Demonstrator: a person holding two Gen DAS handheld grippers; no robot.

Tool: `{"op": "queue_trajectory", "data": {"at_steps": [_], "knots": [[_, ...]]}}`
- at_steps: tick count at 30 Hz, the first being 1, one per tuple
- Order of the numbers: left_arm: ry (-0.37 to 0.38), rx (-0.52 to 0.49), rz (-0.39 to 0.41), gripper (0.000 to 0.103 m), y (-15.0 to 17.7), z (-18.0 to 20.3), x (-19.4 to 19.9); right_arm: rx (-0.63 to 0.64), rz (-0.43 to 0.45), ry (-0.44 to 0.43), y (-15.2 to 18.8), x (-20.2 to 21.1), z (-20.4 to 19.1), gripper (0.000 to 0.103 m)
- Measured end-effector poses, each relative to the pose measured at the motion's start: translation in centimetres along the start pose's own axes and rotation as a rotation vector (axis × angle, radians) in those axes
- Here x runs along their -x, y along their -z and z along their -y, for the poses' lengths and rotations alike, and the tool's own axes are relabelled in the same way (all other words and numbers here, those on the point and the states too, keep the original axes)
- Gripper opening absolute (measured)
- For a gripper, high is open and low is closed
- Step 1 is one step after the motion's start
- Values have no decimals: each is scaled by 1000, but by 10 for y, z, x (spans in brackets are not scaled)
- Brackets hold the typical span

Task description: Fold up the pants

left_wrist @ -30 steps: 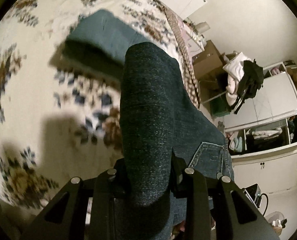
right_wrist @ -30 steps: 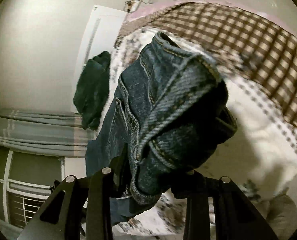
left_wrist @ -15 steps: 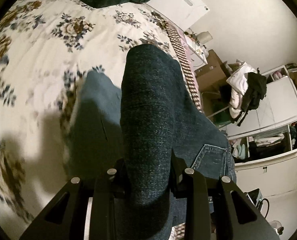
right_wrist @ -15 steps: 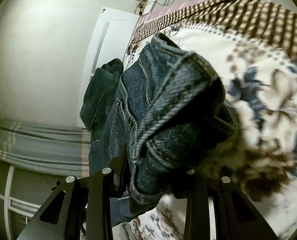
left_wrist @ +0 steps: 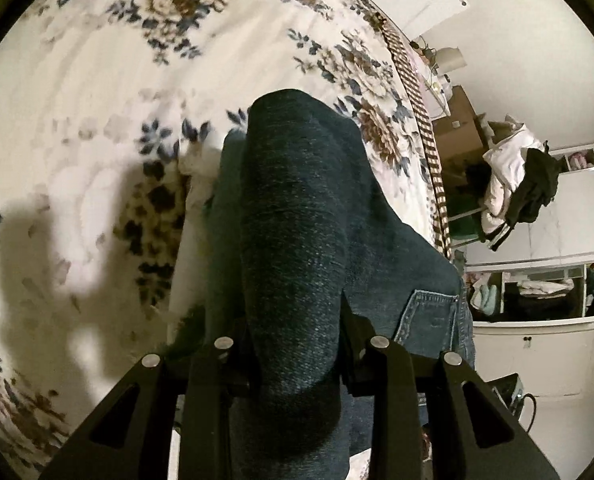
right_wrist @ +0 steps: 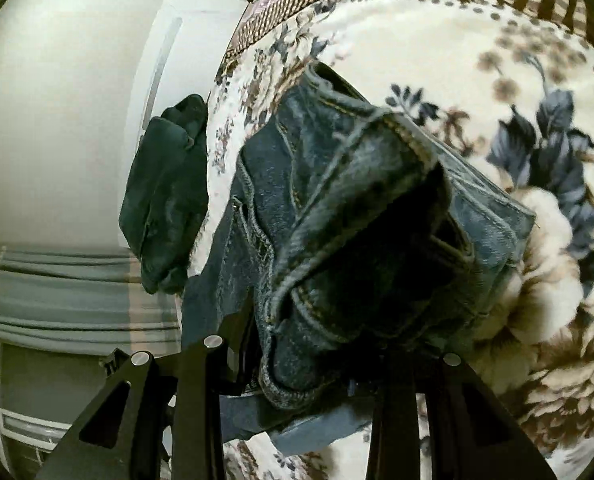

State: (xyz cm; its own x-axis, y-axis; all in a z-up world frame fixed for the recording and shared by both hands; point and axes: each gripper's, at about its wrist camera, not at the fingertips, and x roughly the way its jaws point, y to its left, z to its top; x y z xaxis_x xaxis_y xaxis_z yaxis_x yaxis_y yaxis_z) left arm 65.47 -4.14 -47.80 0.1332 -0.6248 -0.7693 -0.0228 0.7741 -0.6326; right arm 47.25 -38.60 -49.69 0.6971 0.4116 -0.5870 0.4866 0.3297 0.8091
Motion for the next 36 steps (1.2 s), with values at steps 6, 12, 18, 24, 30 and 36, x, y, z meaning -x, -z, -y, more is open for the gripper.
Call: {"op": "queue_trajectory", "data": {"at_steps": [6,12,18,24,30,36], "knots": [[29,26,-1,27,17,-2,15,-19,-15,-6,5,8,10,35],[-9,32,1,33,23,-12,6,-28,-47,31,6,-2,23,37],[-129,-34,0,64,25,-4,6,-18,-101,90,-11,-10,29,49],[-297,-80,30,78,38,13,20,119,-149,280,-22,3,8,72],[-429,-211,94,79,59,53,42,408,-92,514,-9,29,-43,96],[-488,-328,103,84,86,99,52,650,42,716,14,63,-100,103]]}}
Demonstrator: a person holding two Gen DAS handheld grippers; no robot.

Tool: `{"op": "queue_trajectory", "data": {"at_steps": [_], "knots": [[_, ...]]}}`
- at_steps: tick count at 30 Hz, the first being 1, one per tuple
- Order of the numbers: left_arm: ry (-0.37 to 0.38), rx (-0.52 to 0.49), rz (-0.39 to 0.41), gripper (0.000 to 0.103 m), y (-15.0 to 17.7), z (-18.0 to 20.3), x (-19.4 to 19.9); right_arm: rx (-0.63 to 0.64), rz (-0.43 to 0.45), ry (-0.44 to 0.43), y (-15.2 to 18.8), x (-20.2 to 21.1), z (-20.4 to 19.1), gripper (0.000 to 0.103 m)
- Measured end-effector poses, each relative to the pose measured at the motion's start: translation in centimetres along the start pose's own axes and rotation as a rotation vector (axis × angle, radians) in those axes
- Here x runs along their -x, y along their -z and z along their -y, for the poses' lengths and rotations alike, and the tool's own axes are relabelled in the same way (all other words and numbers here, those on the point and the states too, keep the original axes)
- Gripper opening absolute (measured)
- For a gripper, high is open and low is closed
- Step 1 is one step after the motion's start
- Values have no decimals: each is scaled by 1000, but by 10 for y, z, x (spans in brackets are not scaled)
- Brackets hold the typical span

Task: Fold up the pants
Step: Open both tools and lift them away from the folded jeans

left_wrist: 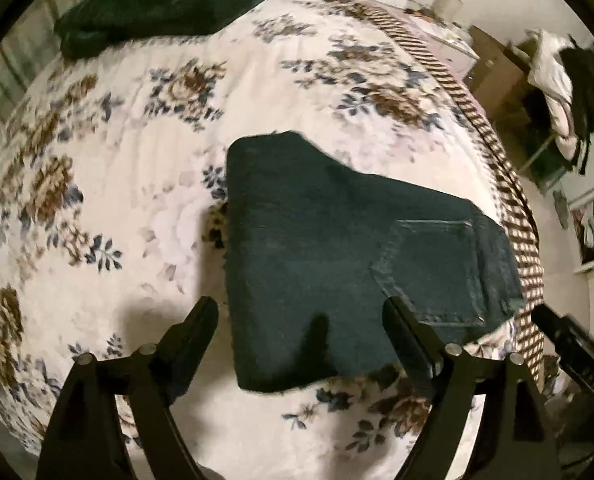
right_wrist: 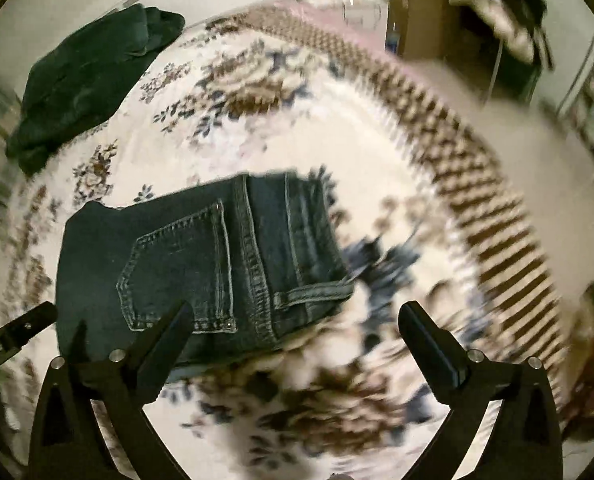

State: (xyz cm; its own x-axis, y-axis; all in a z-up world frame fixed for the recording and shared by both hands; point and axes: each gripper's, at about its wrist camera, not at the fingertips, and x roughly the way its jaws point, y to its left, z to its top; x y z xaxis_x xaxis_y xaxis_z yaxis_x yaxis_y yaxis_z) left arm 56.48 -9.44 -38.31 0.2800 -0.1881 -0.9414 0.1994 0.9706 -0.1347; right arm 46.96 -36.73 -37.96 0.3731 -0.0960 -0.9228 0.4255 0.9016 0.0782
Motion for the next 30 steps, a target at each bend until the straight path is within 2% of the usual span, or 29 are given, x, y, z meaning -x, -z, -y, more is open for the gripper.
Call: {"op": "queue_trajectory", "data": {"at_steps": [3,7,10,15,23,30], "knots": [[-33,-12,29,84,7,14,22,33,50,33,-1,34,-2,103],[-77,-19,93,84,21,34,67,56,97,33,6,84,2,103],[-81,-15,127,84,33,47,99,78,141,23,15,126,9,103],[-120,0,197,84,71,72,169,104,201,-11,37,202,27,103],[-140,44,309,84,139,109,277,191,316,-68,84,339,54,103],[-154,47,422,84,179,134,360,228,423,-94,120,451,80,103]]}}
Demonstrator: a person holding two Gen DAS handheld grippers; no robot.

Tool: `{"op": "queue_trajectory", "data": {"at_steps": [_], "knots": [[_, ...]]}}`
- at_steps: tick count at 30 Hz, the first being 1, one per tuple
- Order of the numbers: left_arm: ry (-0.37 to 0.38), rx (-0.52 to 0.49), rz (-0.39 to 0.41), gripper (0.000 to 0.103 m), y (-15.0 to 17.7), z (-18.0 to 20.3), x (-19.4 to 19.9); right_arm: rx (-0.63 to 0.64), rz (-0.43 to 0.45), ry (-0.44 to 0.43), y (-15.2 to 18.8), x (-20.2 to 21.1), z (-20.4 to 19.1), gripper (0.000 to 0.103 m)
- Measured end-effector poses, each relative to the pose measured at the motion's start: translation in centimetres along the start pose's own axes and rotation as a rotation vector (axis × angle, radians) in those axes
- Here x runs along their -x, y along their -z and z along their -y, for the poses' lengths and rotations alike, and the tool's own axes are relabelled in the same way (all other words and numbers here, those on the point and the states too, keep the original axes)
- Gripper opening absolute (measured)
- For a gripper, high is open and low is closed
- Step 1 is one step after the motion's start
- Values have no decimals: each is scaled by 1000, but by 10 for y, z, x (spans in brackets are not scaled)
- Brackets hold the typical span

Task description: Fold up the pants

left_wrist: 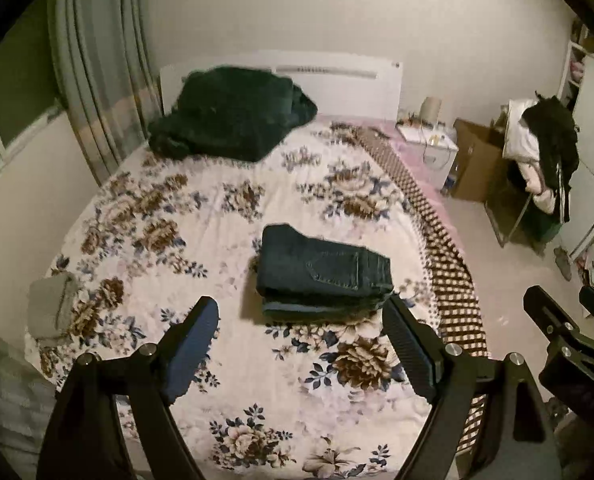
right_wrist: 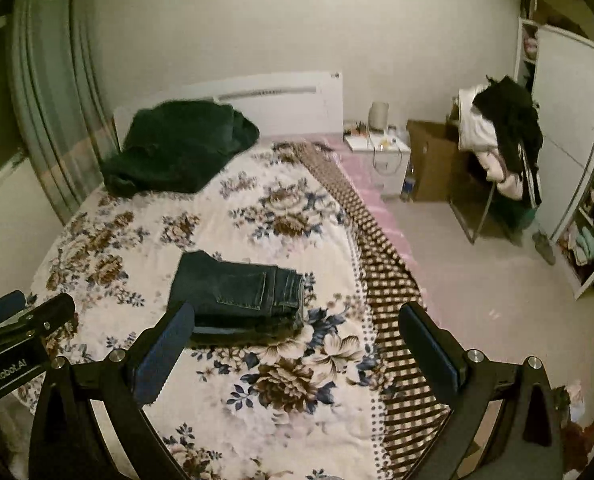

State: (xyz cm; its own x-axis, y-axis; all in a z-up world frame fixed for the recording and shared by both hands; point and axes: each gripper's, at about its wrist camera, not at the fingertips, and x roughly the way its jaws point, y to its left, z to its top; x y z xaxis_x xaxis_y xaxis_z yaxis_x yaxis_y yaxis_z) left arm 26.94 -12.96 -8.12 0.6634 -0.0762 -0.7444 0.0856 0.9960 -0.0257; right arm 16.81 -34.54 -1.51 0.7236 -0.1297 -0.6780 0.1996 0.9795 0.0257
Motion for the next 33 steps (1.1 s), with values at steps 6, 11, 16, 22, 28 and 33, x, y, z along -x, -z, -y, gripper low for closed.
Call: {"op": "queue_trajectory", "data": {"at_steps": [6,11,16,22,28,33], "knots": [[4,11,51,84,6,-4,53,-6,50,-6,-4,78,4,103],[9,-5,77,84,9,-11,82,-22,75,1,-7,127,3,103],[7,4,83,98,15,-21,97,-23,73,2,-7,157,-7,103],[4,20,54,98,24,-32,102,-11,52,2,-7,169,-16,103],[-16,27,36,98,30,-37,106,1,24,1,-11,167,-23,103],[-21,27,36,98,30,-43,107,12,26,-1,-13,166,-29,103]]}}
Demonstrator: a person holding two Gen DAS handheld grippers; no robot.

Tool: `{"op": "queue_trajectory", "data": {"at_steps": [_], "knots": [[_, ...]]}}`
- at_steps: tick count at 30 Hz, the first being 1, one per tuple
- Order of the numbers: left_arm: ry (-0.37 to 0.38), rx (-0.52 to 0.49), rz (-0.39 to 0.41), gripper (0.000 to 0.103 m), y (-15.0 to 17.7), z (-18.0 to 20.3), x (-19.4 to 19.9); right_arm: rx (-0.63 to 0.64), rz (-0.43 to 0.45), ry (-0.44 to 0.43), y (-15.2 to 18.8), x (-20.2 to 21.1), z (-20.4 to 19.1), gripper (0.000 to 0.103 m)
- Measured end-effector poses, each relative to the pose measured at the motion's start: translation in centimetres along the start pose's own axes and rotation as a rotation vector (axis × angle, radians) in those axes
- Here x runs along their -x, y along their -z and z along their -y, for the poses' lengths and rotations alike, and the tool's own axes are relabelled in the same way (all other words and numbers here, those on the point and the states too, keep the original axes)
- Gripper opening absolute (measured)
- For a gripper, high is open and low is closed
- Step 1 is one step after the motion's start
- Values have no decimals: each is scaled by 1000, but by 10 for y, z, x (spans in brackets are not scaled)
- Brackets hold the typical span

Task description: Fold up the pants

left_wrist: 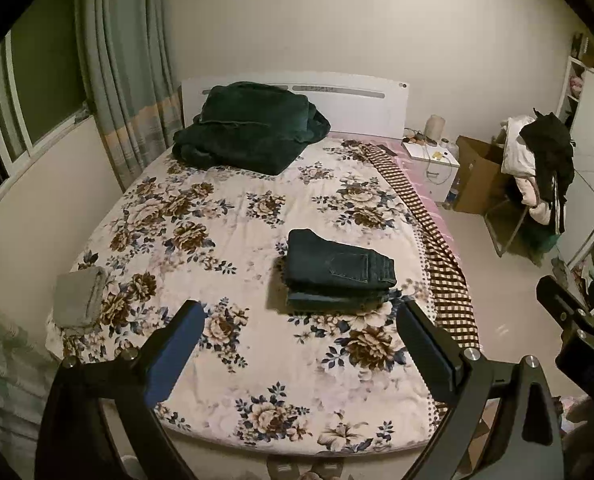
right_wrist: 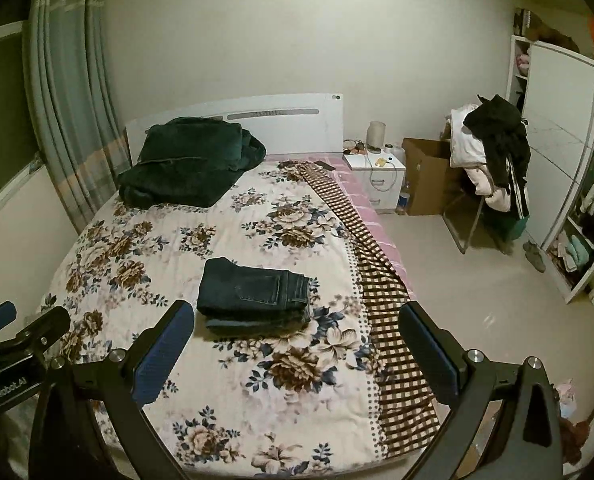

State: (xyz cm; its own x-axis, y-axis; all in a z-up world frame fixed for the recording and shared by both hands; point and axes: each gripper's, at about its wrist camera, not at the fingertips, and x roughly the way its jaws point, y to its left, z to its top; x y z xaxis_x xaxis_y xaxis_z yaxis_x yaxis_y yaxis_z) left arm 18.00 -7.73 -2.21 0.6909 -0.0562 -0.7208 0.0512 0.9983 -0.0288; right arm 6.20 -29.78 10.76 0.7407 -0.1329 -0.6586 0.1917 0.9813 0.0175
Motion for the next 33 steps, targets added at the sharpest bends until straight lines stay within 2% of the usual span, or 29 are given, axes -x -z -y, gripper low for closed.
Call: {"op": "queue_trajectory", "data": {"at_steps": [33], "knots": [[-12,-9,15,98,2,-10,6,19,-30,-34,2,-11,-13,103]]}}
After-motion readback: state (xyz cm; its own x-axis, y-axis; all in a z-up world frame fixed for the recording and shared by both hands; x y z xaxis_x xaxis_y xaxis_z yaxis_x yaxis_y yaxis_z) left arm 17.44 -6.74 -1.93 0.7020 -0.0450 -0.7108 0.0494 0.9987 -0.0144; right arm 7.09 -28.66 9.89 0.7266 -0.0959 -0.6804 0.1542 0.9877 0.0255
